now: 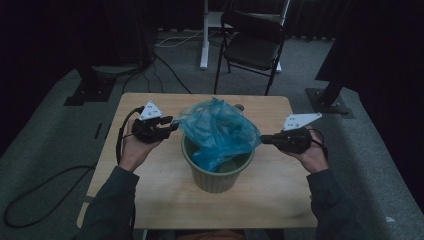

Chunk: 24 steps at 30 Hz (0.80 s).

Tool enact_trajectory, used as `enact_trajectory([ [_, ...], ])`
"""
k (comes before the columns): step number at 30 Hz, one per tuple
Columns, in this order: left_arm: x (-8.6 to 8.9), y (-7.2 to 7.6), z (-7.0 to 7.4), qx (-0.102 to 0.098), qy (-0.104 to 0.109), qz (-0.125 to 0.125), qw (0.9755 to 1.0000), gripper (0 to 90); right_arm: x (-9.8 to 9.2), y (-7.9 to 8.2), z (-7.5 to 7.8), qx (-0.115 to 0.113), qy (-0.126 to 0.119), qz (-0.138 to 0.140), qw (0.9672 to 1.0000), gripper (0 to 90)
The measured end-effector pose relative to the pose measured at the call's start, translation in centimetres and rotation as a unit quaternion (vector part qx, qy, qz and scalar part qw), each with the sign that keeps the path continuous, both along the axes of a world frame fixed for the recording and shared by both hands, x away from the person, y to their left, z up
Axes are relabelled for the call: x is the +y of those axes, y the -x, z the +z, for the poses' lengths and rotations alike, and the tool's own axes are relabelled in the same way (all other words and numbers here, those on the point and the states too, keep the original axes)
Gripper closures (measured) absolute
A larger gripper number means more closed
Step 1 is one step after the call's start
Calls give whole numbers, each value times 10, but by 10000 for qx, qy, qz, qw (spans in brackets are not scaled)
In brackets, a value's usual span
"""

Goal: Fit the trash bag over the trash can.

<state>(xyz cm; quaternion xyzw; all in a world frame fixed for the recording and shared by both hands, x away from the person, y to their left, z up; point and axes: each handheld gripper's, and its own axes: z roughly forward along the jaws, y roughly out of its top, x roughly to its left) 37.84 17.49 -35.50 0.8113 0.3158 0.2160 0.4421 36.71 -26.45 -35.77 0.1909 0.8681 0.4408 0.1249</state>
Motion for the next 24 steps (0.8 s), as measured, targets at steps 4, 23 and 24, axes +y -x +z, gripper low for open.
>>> enact_trajectory([
  [4, -1, 2, 4, 12, 86, -155, 9998, 548, 1, 0, 0, -22, -13, 10, 10000, 899],
  [23, -38, -15, 40, 375, 458, -724, 9956, 435, 8, -2, 3, -13, -21, 54, 10000, 888],
  [24, -41, -18, 40, 488, 489, -764, 9947, 435, 8, -2, 3, -11, -16, 58, 10000, 888],
])
